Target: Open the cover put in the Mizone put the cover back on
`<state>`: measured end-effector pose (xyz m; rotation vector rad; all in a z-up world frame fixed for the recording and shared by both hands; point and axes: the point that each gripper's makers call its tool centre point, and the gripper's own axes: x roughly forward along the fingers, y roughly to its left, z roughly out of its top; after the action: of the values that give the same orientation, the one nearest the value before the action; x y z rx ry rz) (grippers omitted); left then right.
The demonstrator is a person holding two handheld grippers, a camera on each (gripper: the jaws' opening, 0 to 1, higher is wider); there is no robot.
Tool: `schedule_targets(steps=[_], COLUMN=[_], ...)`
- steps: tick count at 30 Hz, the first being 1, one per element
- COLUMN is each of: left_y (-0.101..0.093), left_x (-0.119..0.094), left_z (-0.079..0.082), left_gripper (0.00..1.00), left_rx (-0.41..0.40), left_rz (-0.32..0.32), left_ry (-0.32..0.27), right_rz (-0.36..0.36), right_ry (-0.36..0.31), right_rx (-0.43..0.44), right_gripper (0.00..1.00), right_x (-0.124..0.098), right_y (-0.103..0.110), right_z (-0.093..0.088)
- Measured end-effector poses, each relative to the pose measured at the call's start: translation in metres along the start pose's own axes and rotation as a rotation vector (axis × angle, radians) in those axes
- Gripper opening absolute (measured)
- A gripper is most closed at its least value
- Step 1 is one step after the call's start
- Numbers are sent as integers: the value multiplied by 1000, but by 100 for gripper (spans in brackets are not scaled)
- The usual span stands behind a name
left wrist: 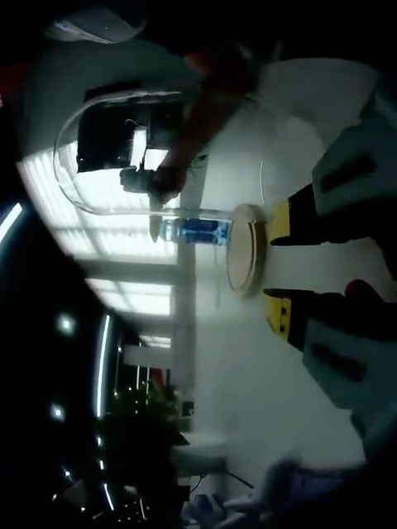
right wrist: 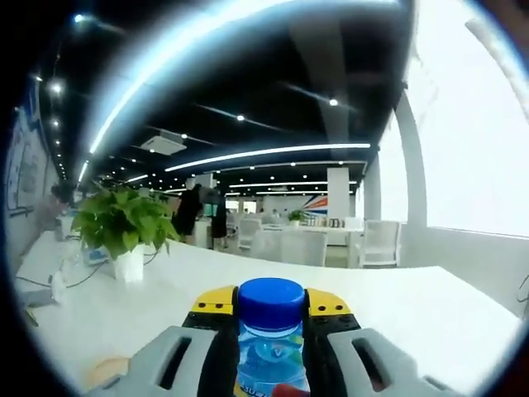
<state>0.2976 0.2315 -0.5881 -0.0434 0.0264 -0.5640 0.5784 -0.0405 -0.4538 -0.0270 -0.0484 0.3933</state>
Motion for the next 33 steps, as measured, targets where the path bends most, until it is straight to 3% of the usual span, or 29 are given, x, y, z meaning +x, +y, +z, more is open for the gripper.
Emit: schedule_targets(steps=[17, 33], left_y=[0, 0], left_x=[0, -1], left_z=[0, 0], left_gripper=[16, 16], left_rx=[10, 10], left_rz=[5, 4], left_ry=[2, -4], right_rz=[25, 88], right_ry=[24, 36], right_rx=[-25, -39], right_gripper=[20, 20], right_x=[-3, -8], right_y=[4, 24], right_z=[2, 10])
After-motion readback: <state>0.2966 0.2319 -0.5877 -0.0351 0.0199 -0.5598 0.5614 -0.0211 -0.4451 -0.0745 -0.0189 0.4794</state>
